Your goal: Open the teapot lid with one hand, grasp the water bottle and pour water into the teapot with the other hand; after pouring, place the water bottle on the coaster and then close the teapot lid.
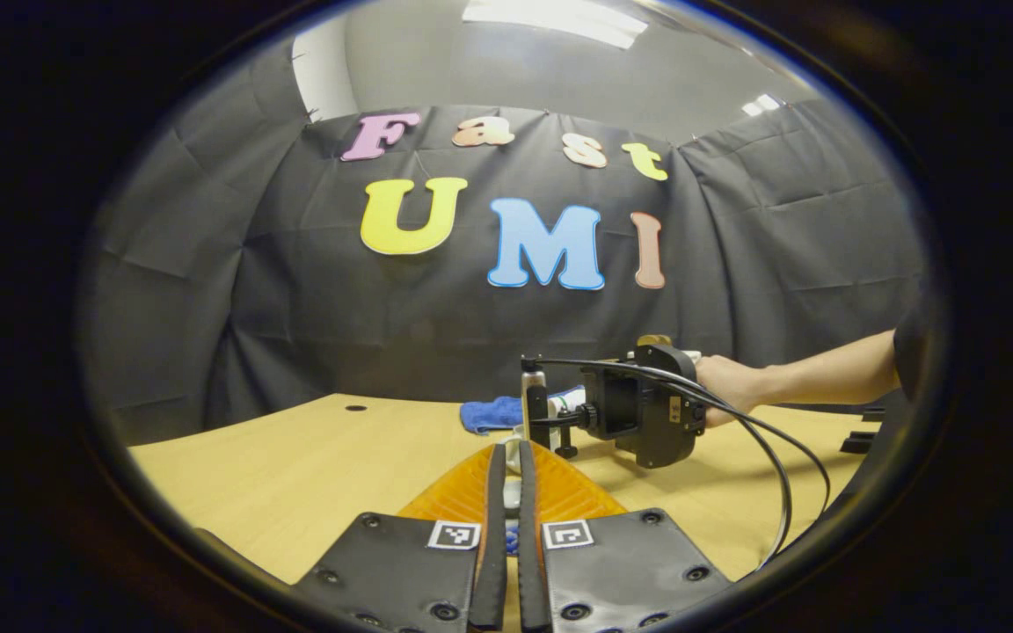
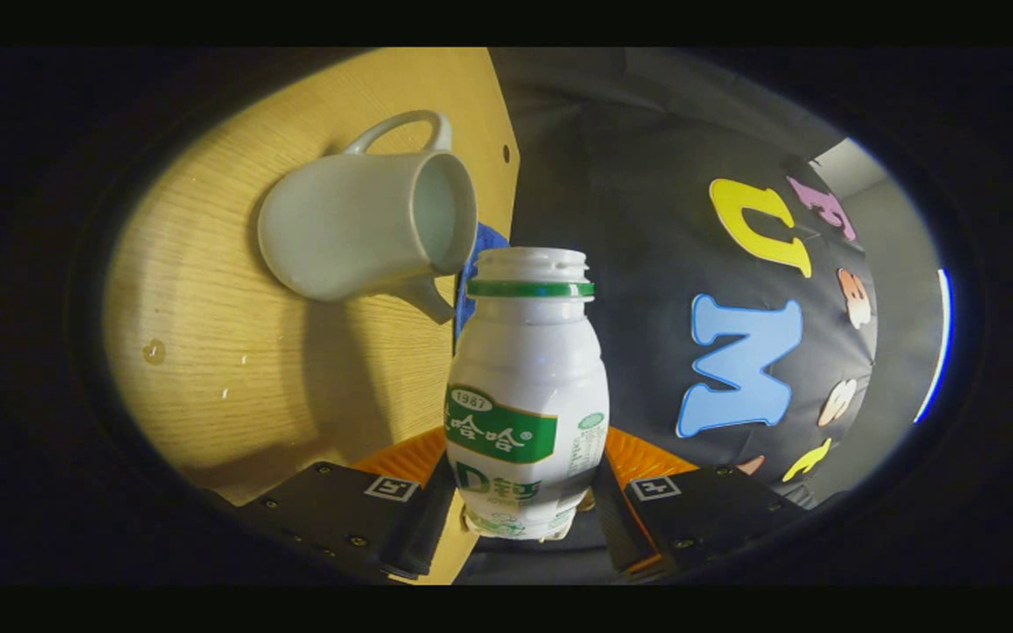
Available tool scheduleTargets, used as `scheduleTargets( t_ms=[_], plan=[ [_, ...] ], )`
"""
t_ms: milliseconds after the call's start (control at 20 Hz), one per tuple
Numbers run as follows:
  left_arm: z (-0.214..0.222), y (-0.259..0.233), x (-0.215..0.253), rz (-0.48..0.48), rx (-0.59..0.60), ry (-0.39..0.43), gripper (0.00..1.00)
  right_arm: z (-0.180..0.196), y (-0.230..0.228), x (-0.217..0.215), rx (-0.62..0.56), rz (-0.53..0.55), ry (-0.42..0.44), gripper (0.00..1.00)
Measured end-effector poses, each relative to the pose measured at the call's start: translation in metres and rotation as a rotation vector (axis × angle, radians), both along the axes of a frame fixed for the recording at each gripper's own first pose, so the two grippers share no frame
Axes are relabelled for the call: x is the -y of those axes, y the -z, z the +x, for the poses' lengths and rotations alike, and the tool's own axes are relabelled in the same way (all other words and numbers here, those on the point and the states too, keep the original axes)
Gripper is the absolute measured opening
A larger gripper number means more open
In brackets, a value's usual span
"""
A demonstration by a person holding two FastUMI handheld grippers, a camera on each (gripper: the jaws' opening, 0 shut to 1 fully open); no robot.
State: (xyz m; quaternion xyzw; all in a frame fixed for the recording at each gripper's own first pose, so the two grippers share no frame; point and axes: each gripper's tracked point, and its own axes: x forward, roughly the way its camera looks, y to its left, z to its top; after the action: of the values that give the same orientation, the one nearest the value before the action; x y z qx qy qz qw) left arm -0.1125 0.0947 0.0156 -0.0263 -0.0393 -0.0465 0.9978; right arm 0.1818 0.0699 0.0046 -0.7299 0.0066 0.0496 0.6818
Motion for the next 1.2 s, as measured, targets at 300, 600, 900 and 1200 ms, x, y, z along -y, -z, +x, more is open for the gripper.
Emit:
scheduleTargets(
  t_ms=[300, 600, 900, 1200],
  plan=[
    [0.000, -0.001, 0.000, 0.007, -0.001, 0.003, 0.12, 0.003, -0.009, -0.005, 0.033, -0.067, -0.017, 0.72],
    [-0.002, 0.002, -0.001, 0.006, -0.004, 0.002, 0.16, 0.003, -0.020, -0.009, 0.058, -0.117, -0.030, 0.72],
    [-0.002, 0.000, 0.000, 0.009, -0.003, 0.000, 0.16, 0.003, -0.026, -0.012, 0.075, -0.143, -0.040, 0.72],
    [-0.002, 0.001, 0.000, 0.012, -0.002, 0.000, 0.16, 0.004, -0.031, -0.013, 0.085, -0.173, -0.047, 0.72]
  ],
)
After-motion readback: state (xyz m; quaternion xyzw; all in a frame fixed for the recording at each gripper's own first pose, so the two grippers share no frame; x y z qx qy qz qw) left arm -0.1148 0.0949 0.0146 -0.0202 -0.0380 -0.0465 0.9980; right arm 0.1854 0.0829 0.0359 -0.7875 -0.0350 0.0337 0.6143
